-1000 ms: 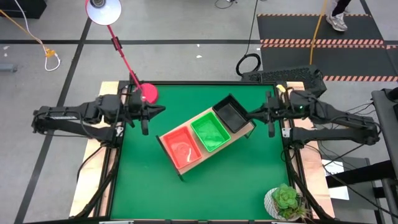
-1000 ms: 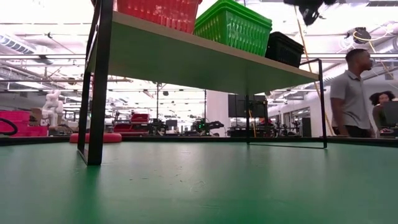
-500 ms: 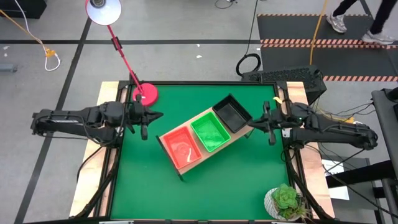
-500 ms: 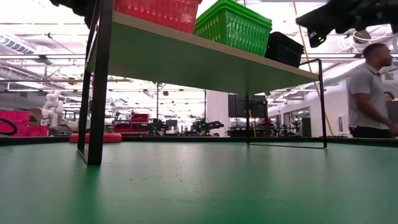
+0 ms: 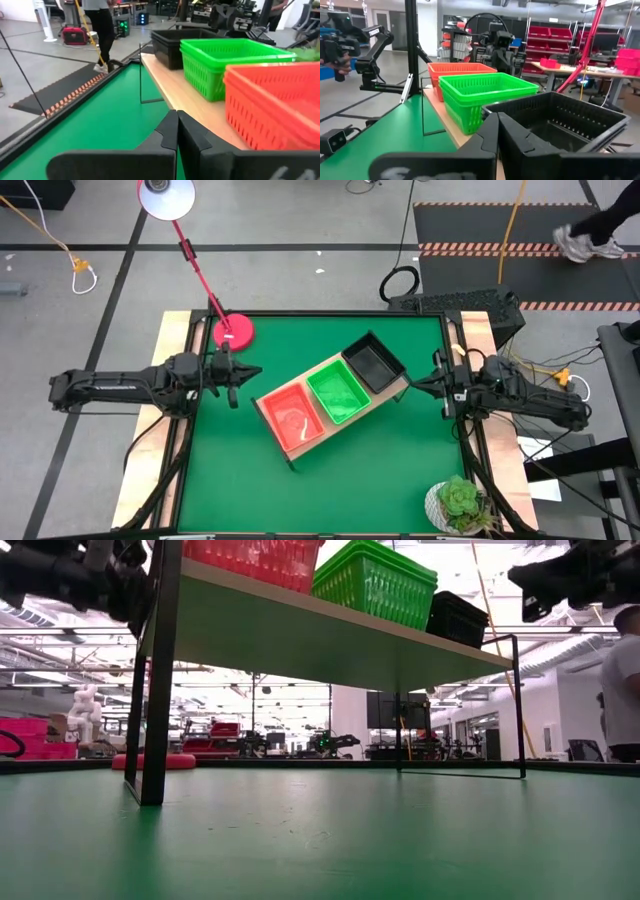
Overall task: Stack baskets on shelf by color
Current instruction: Return to Home Position
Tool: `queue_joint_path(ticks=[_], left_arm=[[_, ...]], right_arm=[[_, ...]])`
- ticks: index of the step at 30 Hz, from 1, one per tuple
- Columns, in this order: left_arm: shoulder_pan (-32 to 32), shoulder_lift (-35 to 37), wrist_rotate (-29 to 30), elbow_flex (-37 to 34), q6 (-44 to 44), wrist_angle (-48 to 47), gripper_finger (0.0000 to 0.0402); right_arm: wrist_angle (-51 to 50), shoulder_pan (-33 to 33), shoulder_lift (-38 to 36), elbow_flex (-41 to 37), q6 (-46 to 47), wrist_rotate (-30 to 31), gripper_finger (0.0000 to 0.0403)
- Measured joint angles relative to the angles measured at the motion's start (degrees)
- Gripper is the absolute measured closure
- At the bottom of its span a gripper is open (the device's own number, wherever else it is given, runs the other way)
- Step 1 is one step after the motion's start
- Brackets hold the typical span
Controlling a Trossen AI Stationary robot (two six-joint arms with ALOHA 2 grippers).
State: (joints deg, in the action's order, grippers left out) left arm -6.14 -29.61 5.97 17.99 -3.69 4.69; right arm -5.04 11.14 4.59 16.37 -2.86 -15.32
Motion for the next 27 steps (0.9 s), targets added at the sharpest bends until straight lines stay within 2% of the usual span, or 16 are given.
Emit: queue_joint_path(ticks=[5,14,21,27], left_arm=[[-1.4,2.8,-2.6,-3.3,0.2,0.0,0.0399],[-4.7,9.4,-7.5,-8.2,0.4,-0.2,0.04],[-6.0,14.8,-7.6,-11.3,0.3,-0.3,0.04],[-6.8,16.3,-7.6,-11.8,0.1,-0.2,0.04]], right_arm=[[-0.4,0.0,-4.6,-3.6,-1.4,0.0,0.0403],[-1.3,0.0,-4.5,-5.8,-4.3,0.2,0.0403],[-2.0,0.0,-4.5,-5.8,-2.2,0.4,0.0403],[0.8,-0.3,-4.5,-6.5,-2.3,1.8,0.0403]])
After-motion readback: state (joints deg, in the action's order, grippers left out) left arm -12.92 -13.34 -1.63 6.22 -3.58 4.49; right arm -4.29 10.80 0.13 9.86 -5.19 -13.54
